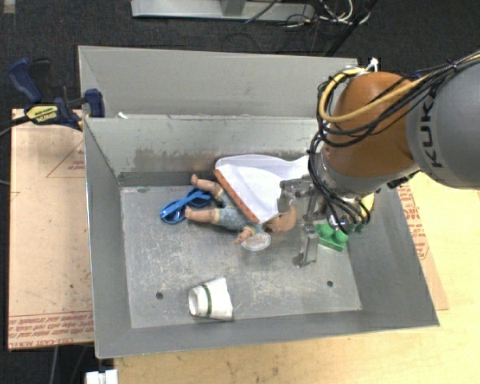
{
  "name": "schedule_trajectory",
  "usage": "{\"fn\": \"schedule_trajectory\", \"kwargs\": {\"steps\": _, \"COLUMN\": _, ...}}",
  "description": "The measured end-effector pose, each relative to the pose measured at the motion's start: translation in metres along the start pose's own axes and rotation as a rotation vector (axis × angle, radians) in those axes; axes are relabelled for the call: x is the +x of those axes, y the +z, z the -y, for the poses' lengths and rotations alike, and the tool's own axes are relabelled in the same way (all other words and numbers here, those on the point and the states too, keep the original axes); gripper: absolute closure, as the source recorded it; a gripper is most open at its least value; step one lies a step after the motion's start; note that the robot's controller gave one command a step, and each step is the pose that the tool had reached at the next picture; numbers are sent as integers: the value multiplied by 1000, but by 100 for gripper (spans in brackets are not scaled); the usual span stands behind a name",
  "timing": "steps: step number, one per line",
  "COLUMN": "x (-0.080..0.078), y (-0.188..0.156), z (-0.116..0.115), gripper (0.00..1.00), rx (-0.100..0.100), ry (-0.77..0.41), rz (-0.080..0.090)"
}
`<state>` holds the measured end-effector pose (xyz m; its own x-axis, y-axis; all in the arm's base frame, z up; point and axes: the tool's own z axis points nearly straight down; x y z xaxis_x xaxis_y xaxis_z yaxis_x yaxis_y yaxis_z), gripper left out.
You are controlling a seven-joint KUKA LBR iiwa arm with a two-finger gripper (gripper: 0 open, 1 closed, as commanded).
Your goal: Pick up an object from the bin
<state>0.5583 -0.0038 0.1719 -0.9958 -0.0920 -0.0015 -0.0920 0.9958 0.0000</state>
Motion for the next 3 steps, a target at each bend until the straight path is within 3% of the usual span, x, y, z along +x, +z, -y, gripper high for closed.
{"fn": "schedule_trajectory", "kwargs": {"steps": 1, "x": -10, "y": -9, "z": -3, "gripper": 0, "rx": -4, "ry": -16, "rz": -2}}
{"fn": "schedule_trajectory", "kwargs": {"steps": 2, "x": -51, "y": -10, "z": 2, "gripper": 0, "rx": 0, "ry": -58, "rz": 3}}
{"fn": "schedule_trajectory", "kwargs": {"steps": 3, "x": -61, "y": 6, "z": -4, "gripper": 0, "rx": -2, "ry": -79, "rz": 8}}
